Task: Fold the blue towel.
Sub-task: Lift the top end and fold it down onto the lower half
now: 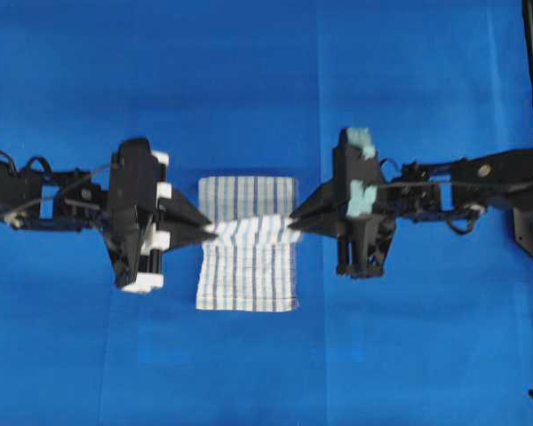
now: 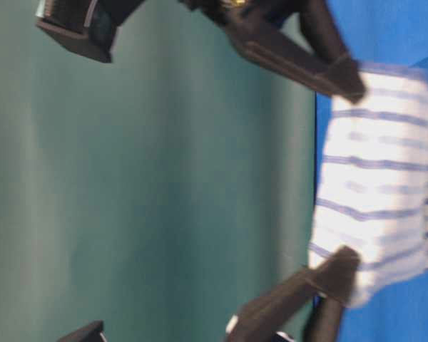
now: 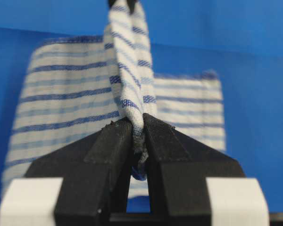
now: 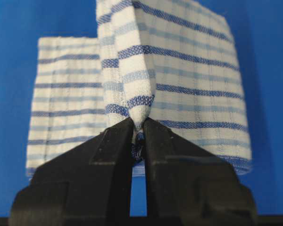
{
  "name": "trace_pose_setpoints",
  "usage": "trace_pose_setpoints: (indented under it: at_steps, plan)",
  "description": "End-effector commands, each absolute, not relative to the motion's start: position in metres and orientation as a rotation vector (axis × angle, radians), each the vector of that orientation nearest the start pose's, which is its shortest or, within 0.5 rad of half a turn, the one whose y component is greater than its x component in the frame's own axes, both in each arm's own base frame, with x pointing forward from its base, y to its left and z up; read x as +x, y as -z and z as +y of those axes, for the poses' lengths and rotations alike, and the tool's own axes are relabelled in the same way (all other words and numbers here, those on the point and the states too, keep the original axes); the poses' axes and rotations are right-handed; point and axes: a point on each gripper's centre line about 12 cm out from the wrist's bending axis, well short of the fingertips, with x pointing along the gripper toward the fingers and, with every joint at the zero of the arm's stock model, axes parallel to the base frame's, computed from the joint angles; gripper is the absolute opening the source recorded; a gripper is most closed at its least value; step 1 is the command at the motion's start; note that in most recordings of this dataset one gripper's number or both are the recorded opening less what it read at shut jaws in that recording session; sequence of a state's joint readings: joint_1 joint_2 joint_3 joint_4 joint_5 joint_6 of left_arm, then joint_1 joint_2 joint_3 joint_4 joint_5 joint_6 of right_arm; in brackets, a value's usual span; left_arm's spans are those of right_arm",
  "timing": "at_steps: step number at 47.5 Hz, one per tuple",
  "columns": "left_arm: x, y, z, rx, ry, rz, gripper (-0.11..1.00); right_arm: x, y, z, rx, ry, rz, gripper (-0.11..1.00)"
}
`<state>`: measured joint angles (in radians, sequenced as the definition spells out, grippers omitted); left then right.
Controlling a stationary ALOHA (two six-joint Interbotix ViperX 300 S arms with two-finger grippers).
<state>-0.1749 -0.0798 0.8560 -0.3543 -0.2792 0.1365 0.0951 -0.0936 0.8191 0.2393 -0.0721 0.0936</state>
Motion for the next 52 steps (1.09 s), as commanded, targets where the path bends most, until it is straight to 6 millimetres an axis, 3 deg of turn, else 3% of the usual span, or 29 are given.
trace_pose_setpoints:
  at_steps: [1, 19, 33, 37, 41, 49, 52]
  plan:
    - [0.351, -0.163, -0.061, -0.126, 0.051, 0.503, 0.04, 0.354, -0.157, 0.037, 0.297, 0.029, 0.653, 0.09]
    - [0.358, -0.132, -0.081, -0.11, 0.074, 0.538, 0.04, 0.362, -0.136, 0.063, 0.302, -0.01, 0.683, 0.09]
    - [0.361, -0.129, -0.082, -0.106, 0.073, 0.534, 0.05, 0.363, -0.134, 0.065, 0.3, -0.014, 0.688, 0.09]
    - [0.361, -0.129, -0.081, -0.112, 0.069, 0.534, 0.15, 0.363, -0.134, 0.066, 0.299, -0.017, 0.687, 0.1]
    - [0.359, -0.129, -0.081, -0.114, 0.069, 0.538, 0.38, 0.364, -0.135, 0.069, 0.303, -0.022, 0.682, 0.25]
    - [0.355, -0.13, -0.08, -0.125, 0.068, 0.547, 0.85, 0.364, -0.139, 0.072, 0.311, -0.028, 0.678, 0.75]
    - [0.352, -0.131, -0.078, -0.124, 0.067, 0.551, 0.87, 0.364, -0.143, 0.072, 0.313, -0.031, 0.667, 0.89]
